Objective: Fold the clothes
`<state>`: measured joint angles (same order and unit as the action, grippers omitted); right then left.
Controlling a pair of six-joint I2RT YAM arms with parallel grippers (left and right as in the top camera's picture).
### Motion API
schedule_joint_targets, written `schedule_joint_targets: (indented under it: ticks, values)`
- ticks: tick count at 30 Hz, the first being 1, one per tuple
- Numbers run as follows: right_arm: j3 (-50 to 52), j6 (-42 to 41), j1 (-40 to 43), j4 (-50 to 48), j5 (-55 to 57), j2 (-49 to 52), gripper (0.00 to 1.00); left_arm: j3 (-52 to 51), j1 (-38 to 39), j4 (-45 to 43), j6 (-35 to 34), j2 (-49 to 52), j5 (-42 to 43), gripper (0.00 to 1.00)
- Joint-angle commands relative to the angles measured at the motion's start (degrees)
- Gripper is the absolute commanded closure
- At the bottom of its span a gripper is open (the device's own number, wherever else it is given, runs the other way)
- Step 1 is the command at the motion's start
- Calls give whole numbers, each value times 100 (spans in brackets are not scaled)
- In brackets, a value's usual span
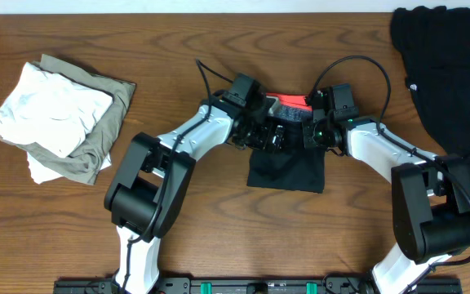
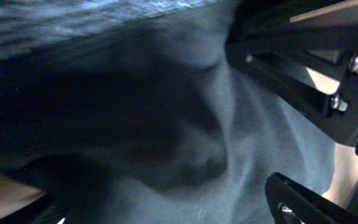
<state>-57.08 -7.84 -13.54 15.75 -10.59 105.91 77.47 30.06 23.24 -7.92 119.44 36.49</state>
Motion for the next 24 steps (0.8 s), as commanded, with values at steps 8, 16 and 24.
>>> schedule_joint_targets:
  ticks: [8,16,24]
  values:
    - [105,37,-109,186,-103,249,78,-328,118,282,-229,592,-302,25]
    - [105,37,-109,199,-103,247,78,-328,118,334,-227,592,-643,81]
    - [-116,63,42,651,-103,-236,75,-297,-90,916,-229,551,-1648,94]
